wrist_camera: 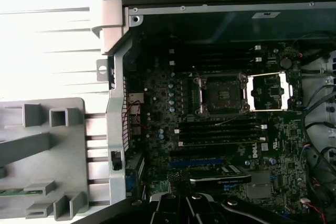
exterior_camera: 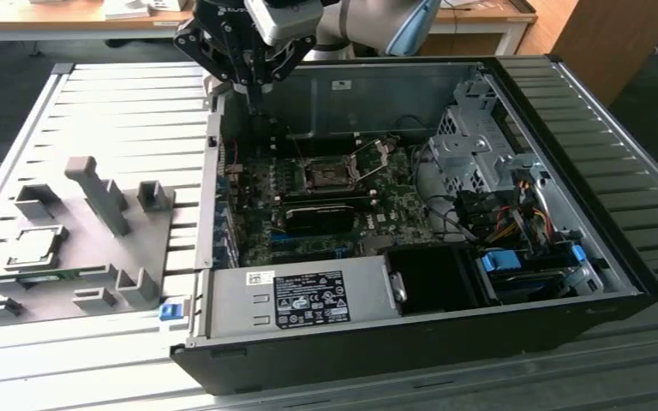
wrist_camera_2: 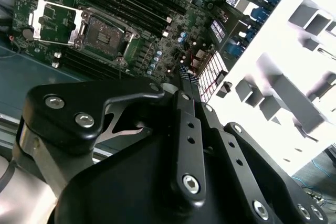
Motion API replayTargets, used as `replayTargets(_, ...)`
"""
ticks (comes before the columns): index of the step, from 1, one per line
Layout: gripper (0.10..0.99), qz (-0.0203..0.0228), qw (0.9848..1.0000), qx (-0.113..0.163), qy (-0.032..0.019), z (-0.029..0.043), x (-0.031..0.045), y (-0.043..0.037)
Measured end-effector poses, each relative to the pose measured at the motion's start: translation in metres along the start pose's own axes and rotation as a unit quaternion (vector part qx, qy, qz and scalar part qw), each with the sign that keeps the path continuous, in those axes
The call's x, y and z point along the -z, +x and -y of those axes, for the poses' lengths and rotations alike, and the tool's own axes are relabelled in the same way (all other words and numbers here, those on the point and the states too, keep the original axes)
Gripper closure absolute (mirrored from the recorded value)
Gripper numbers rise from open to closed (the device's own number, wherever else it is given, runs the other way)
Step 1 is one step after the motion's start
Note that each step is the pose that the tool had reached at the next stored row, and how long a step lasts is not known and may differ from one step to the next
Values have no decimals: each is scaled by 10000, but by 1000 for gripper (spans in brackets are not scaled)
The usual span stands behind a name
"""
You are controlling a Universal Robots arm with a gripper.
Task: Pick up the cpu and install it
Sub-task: 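Reach for the cpu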
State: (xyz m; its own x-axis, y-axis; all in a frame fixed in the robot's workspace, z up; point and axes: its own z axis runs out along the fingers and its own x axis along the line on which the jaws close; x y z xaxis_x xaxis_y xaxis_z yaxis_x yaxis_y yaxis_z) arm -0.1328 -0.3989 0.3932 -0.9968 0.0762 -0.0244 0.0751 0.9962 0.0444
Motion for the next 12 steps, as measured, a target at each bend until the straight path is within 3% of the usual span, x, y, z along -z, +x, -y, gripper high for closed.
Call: replayTargets(12, 980, 0, 10000, 0, 0, 2, -2, 29)
